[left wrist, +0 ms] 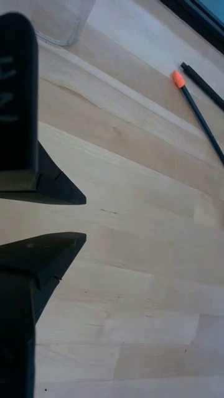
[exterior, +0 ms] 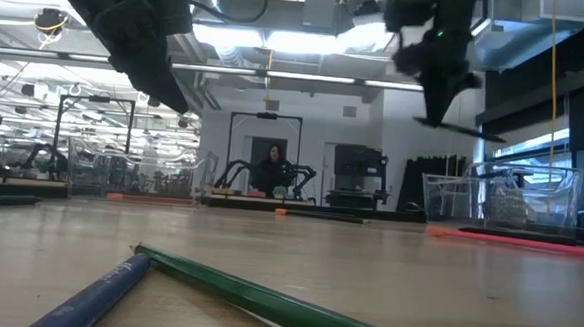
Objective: Sort crayons/erasers/pens/pencils in bins
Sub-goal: Put the black pen into top right transparent bin
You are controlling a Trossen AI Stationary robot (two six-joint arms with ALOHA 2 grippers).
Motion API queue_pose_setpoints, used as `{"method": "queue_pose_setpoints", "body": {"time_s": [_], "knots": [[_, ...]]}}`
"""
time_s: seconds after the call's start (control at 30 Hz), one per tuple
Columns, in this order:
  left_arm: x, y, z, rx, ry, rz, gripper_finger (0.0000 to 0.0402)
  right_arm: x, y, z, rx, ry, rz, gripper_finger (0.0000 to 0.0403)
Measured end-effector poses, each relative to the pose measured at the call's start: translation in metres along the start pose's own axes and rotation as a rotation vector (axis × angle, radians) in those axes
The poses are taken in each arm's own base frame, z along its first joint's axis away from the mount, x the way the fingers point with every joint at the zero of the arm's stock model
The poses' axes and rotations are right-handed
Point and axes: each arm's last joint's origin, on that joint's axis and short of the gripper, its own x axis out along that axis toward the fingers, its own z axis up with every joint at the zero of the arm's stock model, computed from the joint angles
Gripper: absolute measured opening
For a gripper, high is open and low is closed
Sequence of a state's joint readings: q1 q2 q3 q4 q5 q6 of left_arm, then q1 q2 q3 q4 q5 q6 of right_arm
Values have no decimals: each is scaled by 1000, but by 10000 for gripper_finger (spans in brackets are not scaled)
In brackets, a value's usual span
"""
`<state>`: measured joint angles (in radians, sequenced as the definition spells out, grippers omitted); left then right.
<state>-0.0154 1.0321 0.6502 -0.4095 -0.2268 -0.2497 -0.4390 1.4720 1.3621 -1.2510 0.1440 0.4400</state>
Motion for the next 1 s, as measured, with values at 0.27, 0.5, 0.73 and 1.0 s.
{"method": "queue_pose_setpoints", "body": {"time_s": [0.27,0.5,0.73,1.0], "knots": [[0,1,0,13,-11,42,74,-34,-52,-6,158,-188,-149,58],[0,0,7,56,-82,33,74,-11,-76,4,222,-141,-164,58],[-2,-3,18,109,-194,21,74,40,-91,-9,267,-26,-110,58],[-2,-2,19,104,-198,42,74,71,-94,-24,309,44,-92,58]]}}
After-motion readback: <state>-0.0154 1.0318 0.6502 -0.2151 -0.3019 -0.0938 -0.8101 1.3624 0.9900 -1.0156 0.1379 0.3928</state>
